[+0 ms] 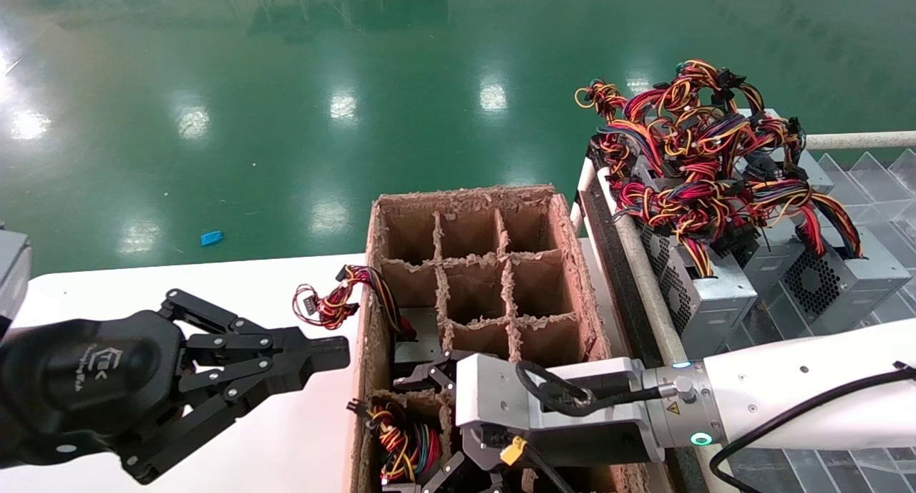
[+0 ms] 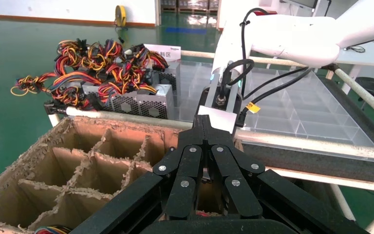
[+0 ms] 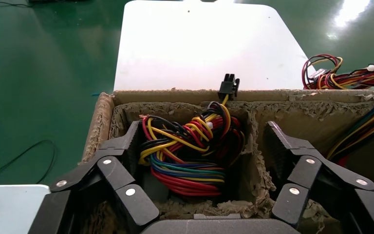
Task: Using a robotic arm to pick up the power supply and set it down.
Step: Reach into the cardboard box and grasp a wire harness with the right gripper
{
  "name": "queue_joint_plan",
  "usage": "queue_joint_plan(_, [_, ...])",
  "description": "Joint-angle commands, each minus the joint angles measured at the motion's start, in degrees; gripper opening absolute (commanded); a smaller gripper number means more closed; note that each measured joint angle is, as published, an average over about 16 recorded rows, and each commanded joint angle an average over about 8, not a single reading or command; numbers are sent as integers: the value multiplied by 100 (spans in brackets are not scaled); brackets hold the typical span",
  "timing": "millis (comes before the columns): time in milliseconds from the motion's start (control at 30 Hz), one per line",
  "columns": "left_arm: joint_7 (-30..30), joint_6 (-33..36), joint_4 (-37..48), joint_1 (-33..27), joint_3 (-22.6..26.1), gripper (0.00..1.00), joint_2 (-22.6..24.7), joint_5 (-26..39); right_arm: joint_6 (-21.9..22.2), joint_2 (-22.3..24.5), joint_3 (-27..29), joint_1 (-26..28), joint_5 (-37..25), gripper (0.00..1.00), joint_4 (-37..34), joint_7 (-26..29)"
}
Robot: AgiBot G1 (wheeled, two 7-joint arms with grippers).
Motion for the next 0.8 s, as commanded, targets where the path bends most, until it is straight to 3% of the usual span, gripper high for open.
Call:
queue_joint_plan(33, [0, 0, 0, 0, 0, 0, 0, 0, 14, 5, -1, -4, -15, 0, 13, 2])
queue_joint_plan(800, [0, 0, 0, 0, 0, 0, 0, 0, 92, 155, 31, -9, -120, 0, 248, 40])
